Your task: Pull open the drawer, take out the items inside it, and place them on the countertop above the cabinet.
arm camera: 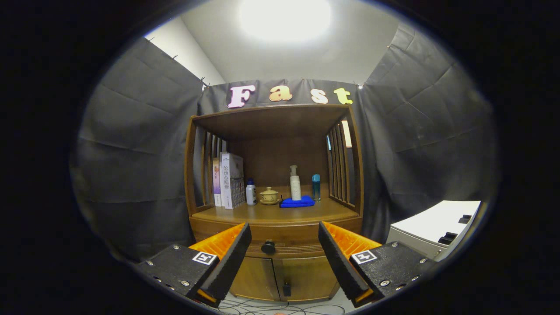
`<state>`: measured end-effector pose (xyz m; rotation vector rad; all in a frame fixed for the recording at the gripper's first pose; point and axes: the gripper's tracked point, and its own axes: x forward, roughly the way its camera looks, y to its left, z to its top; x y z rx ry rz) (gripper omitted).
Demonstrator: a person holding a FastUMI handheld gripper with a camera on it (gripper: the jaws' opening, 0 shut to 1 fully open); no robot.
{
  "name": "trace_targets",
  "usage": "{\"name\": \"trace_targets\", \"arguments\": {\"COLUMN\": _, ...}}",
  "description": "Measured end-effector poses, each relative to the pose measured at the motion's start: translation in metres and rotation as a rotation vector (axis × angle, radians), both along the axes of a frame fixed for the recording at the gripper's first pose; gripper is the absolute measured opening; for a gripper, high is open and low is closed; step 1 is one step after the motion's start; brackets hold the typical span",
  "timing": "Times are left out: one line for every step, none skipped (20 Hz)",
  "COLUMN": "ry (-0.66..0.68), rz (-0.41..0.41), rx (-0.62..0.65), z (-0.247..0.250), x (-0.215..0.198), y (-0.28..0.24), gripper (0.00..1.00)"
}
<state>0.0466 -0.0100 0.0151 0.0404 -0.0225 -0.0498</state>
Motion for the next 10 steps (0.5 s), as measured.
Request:
{"name": "trace_targets", "arguments": {"ry": 0.001, "rz": -0.002, "rx": -0.006, "z": -0.001, "x": 0.009, "y": 0.001, "gripper": 0.96}}
{"name": "trace_targets", "arguments": {"ry": 0.007, "rz": -0.005, "rx": -0.019, "z": -0.004, "x": 0.02, "y": 0.002, "gripper": 0.96}}
{"name": "trace_targets", "arguments": {"ry": 0.022, "rz": -0.009, "rx": -0.035, "z": -0.008, "x": 0.03, "y": 0.002, "gripper": 0.96}}
{"name": "trace_targets", "arguments": {"ry": 0.034, "rz": -0.015, "rx": -0.052, "z": -0.012, "x": 0.039, "y": 0.002, "gripper": 0.96}}
{"name": "trace_targets", "arguments": {"ry": 0.045, "rz": -0.012, "rx": -0.065, "z": -0.016, "x": 0.048, "y": 0.006, "gripper": 0.96}}
{"name": "trace_targets", "arguments": {"ry": 0.052, "rz": -0.009, "rx": -0.072, "z": -0.019, "x": 0.056, "y": 0.009, "gripper": 0.96}}
{"name": "trace_targets", "arguments": {"ry": 0.064, "rz": 0.0, "rx": -0.075, "z": -0.025, "x": 0.066, "y": 0.012, "gripper": 0.96}}
{"name": "trace_targets", "arguments": {"ry": 0.078, "rz": 0.004, "rx": -0.077, "z": -0.03, "x": 0.076, "y": 0.015, "gripper": 0.96}}
{"name": "trace_targets", "arguments": {"ry": 0.092, "rz": 0.008, "rx": -0.082, "z": -0.038, "x": 0.086, "y": 0.016, "gripper": 0.96}}
{"name": "trace_targets", "arguments": {"ry": 0.107, "rz": 0.013, "rx": -0.081, "z": -0.045, "x": 0.095, "y": 0.018, "gripper": 0.96}}
